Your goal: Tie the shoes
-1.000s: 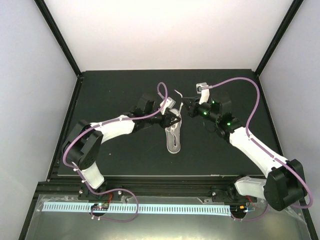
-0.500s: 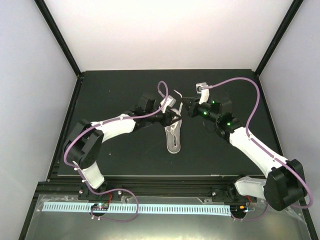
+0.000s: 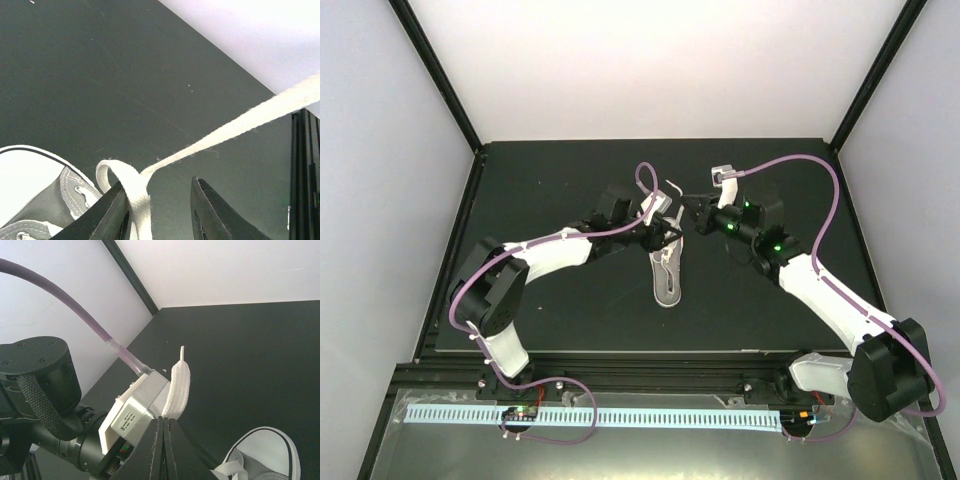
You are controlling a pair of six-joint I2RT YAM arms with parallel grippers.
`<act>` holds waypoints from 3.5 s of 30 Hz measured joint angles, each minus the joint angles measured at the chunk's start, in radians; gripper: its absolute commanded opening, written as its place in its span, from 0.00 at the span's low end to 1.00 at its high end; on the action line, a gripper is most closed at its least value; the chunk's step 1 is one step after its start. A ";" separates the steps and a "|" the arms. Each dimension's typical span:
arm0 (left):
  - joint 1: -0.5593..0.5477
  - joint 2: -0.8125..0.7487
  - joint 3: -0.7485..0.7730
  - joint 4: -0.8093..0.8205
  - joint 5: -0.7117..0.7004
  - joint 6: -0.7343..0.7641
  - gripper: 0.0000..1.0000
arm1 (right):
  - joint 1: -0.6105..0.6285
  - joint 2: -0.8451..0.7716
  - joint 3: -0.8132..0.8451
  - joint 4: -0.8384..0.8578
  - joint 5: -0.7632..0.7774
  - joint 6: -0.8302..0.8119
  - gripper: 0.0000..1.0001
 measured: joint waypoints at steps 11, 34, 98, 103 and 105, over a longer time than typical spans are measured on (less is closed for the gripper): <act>-0.019 0.005 0.022 -0.007 -0.055 0.030 0.17 | 0.000 0.000 0.000 0.006 -0.013 0.018 0.01; -0.025 -0.041 -0.065 0.012 -0.076 -0.014 0.01 | 0.000 0.315 0.198 -0.089 0.006 -0.007 0.71; -0.009 -0.059 -0.087 0.039 -0.105 -0.077 0.01 | -0.056 0.144 -0.278 0.267 -0.021 -0.016 0.02; -0.003 -0.059 -0.087 0.040 -0.105 -0.077 0.01 | -0.053 -0.042 -0.288 0.152 -0.006 -0.049 0.02; -0.003 -0.059 -0.087 0.040 -0.104 -0.077 0.02 | -0.035 -0.088 -0.284 0.095 -0.015 -0.064 0.01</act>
